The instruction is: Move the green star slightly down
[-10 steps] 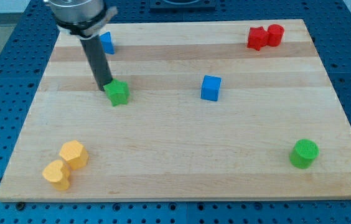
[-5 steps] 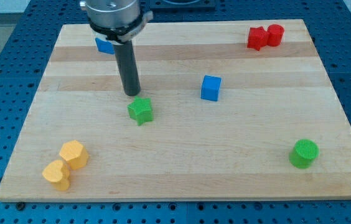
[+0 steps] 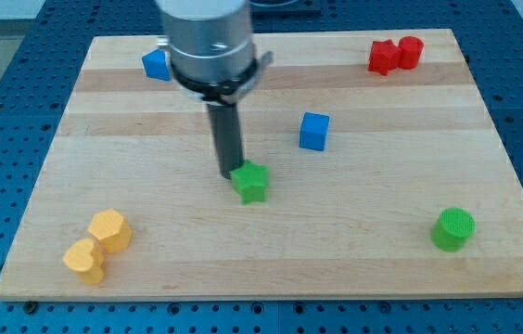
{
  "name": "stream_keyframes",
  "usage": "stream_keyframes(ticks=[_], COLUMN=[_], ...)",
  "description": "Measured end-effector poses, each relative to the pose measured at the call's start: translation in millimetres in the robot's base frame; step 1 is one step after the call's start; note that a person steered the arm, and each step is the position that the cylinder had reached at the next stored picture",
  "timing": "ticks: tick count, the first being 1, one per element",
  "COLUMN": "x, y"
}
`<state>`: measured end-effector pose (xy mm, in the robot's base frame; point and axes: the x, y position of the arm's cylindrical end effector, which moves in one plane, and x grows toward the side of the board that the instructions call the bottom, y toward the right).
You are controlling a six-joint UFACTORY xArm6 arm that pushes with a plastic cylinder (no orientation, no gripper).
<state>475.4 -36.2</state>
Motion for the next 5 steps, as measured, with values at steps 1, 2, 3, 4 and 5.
stream_keyframes(ticks=[1,2,3,4,5], x=[14.3,15.6,4.1,-1.7,2.8], y=[44.7,53.9,32.9,-0.7,-19.7])
